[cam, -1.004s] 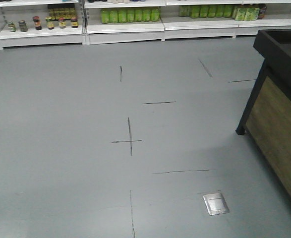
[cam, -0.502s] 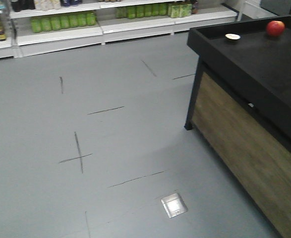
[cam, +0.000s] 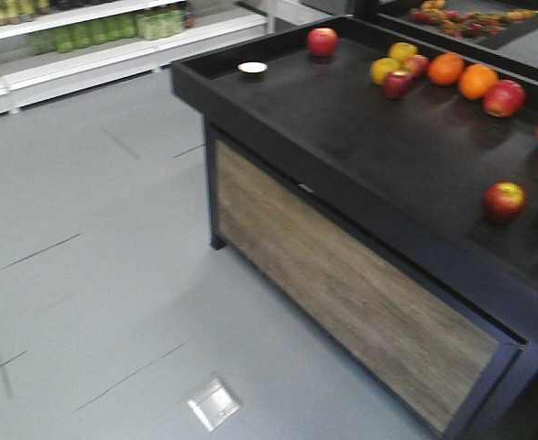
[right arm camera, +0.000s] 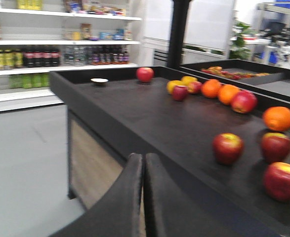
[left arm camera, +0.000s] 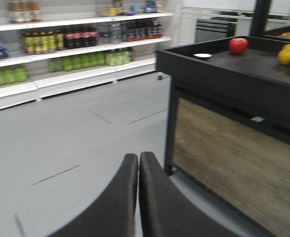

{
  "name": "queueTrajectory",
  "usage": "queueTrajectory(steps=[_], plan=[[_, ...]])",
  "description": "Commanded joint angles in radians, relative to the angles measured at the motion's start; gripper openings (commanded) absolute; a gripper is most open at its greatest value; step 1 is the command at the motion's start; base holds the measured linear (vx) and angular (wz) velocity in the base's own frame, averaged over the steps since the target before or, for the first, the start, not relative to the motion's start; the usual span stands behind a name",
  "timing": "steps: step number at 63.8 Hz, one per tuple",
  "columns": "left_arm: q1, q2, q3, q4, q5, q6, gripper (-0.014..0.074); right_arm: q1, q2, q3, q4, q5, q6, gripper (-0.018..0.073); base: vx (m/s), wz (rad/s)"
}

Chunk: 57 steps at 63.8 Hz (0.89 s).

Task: Pick three apples into basket with both arms
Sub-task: 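Turn the base and approach the table holding the light-blue basket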

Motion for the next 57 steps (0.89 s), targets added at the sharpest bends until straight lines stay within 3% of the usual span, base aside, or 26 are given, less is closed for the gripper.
queueTrajectory(steps=[1, 57], plan=[[-0.003, -0.014, 0.023, -0.006, -0.069, -0.003, -0.0006, -0.006, -0.010, 0.014, -0.008, -0.070, -0.008, -0.0001, 0.14, -0.57], [-0.003, -0.014, 0.023, -0.006, -0.069, -0.003, -0.0006, -0.006, -0.010, 0.014, -0.008, -0.070, -0.008, -0.0001, 0.11, -0.58]])
